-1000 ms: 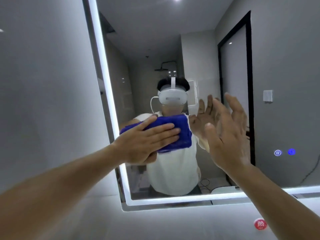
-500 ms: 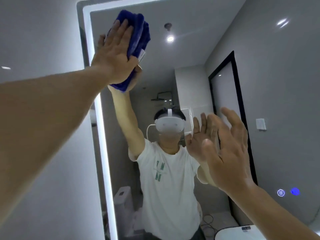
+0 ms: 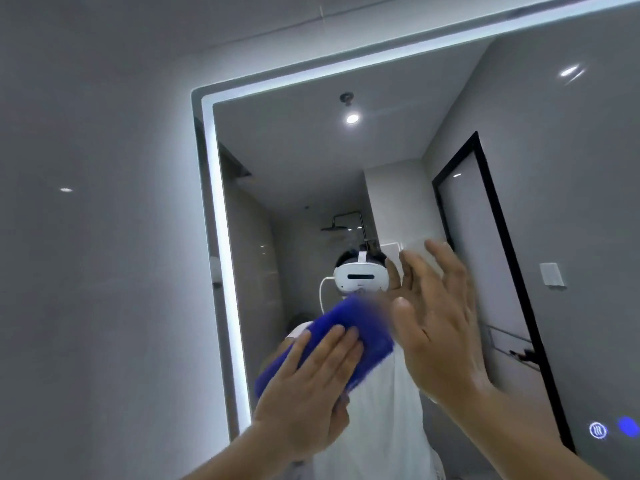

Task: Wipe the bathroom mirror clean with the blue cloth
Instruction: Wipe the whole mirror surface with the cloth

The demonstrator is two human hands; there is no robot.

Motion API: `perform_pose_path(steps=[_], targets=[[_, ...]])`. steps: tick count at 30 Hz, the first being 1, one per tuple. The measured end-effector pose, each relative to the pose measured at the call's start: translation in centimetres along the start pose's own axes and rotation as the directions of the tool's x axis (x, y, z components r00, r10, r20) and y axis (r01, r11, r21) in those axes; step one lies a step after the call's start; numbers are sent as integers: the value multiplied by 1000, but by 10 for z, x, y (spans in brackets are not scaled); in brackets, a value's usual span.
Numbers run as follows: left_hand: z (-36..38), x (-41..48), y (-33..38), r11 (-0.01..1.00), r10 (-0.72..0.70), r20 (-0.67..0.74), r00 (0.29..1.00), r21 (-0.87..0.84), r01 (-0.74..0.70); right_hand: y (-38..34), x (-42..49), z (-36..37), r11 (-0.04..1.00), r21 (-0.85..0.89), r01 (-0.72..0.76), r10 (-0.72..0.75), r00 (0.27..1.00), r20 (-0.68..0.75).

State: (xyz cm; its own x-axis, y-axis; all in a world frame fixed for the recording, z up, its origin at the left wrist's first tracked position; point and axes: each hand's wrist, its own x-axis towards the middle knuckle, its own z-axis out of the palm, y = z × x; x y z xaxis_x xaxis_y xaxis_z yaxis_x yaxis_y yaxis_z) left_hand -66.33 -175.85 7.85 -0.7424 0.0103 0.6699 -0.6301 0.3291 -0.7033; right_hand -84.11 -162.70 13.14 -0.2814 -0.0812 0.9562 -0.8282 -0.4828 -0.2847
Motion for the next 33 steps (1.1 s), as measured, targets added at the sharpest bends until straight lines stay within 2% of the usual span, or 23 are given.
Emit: perform_pose_path(steps=[3,6,8,9,16,19,21,23,25,27,30,33], targets=[[-7,2,-21,967,235,111,966,72,-244,-3,4,7,1000,7,30,-30,998,59],[-21,29,-70,866,472,172,865,91,-491,-1,27,15,997,-42,66,-61,992,109],[-27,49,-100,808,562,171,809,96,-581,0,51,19,992,-87,88,-76,989,129],[-30,59,-113,807,567,156,809,93,-583,0,64,21,988,-111,103,-88,988,129],[-64,152,-206,895,417,38,908,159,-418,1,140,30,947,-244,211,-198,977,78],[-80,192,-237,946,288,-4,957,156,-284,4,164,30,938,-252,239,-240,970,25],[-91,219,-257,988,124,-37,992,100,-120,7,173,29,937,-246,250,-257,966,1],[-100,251,-271,995,-92,-60,994,35,94,10,178,26,931,-251,263,-276,961,-16],[-106,287,-279,949,-316,-77,946,-30,314,12,179,22,921,-264,286,-303,953,-24],[-112,316,-282,877,-479,-60,876,-84,474,15,177,16,911,-269,311,-328,945,-20],[-109,324,-273,854,-520,-101,848,-81,513,18,176,5,915,-248,318,-334,942,-26],[-95,299,-247,912,-408,-158,899,-33,409,19,170,0,935,-195,296,-311,949,-50]])
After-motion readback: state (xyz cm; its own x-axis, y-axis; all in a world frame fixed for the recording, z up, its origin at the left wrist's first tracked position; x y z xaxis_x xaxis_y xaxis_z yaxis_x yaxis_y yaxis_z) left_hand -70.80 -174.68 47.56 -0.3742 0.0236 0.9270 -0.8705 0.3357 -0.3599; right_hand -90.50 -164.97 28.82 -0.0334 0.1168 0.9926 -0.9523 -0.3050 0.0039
